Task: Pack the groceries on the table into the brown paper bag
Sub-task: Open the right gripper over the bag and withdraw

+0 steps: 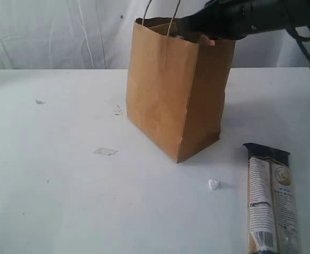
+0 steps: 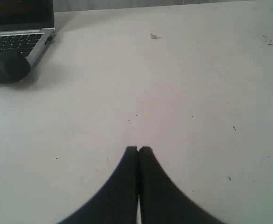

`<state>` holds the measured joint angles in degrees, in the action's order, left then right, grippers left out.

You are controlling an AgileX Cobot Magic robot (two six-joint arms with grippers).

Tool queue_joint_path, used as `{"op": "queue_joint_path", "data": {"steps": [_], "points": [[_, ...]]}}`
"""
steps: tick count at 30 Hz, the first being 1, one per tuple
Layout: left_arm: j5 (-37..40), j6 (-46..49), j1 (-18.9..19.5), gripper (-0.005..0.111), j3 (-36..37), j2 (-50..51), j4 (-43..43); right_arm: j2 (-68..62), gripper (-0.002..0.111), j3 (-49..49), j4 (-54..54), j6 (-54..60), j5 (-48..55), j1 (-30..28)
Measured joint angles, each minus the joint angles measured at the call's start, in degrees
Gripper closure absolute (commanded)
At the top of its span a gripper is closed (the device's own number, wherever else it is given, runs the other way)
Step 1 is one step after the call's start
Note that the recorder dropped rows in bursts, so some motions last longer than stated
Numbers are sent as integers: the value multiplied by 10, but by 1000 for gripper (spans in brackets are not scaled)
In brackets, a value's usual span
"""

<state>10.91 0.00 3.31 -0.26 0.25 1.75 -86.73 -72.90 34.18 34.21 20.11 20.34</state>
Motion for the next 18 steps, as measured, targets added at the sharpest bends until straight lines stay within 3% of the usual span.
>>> {"op": "queue_joint_path", "data": {"steps": [4,9,18], "points": [[0,0,0,107,0,0,0,49,94,0,-3,0,81,0],[0,0,0,107,0,0,0,129,108,12,-24,-8,211,0],[0,0,0,107,0,0,0,256,108,127,-125,-85,196,0]]}}
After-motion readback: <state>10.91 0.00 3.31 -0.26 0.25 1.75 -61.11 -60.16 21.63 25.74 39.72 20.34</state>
